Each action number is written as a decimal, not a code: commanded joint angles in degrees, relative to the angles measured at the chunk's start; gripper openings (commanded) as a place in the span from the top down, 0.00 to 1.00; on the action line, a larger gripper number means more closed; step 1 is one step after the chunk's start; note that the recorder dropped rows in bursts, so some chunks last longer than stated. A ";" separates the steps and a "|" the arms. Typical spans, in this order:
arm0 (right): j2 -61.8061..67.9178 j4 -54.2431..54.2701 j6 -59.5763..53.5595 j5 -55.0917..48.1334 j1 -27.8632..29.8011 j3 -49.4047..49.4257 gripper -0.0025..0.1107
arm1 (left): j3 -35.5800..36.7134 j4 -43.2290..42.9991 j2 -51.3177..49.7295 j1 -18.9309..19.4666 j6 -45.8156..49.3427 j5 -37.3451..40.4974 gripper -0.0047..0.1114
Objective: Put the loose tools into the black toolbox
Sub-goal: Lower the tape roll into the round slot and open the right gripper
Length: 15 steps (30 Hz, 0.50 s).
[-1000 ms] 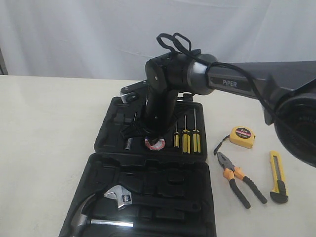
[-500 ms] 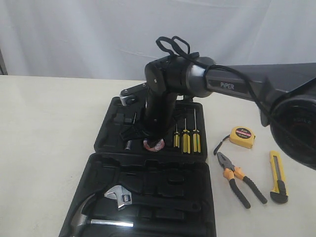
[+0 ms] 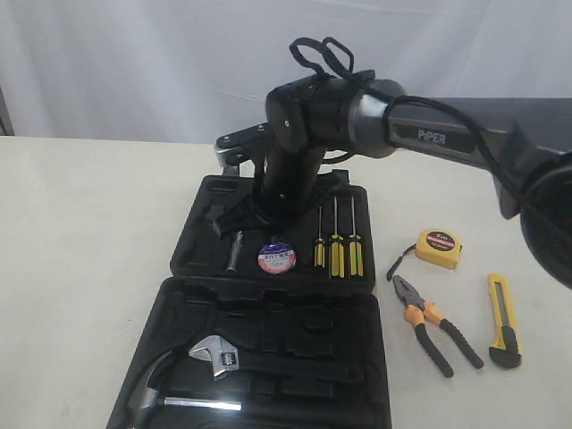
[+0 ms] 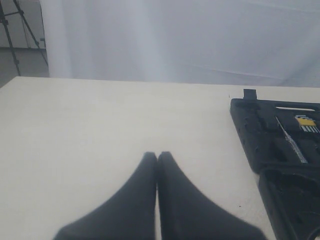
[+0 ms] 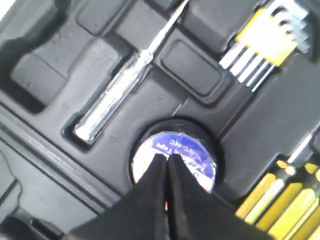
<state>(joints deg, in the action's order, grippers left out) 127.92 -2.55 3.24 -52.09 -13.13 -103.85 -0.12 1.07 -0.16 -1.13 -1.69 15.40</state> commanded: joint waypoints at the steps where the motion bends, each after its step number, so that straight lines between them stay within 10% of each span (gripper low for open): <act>1: 2.03 -0.52 -0.08 0.72 0.30 0.00 0.98 | 0.12 0.14 0.16 -0.12 -0.07 -0.03 0.96; 15: 2.33 -1.17 -0.08 0.70 0.30 0.00 0.98 | 0.12 0.14 0.16 -0.12 -0.07 -0.03 0.96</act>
<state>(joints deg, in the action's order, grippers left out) 131.90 -2.66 3.24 -51.40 -13.13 -103.96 -0.12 1.07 -0.16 -1.13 -1.69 15.40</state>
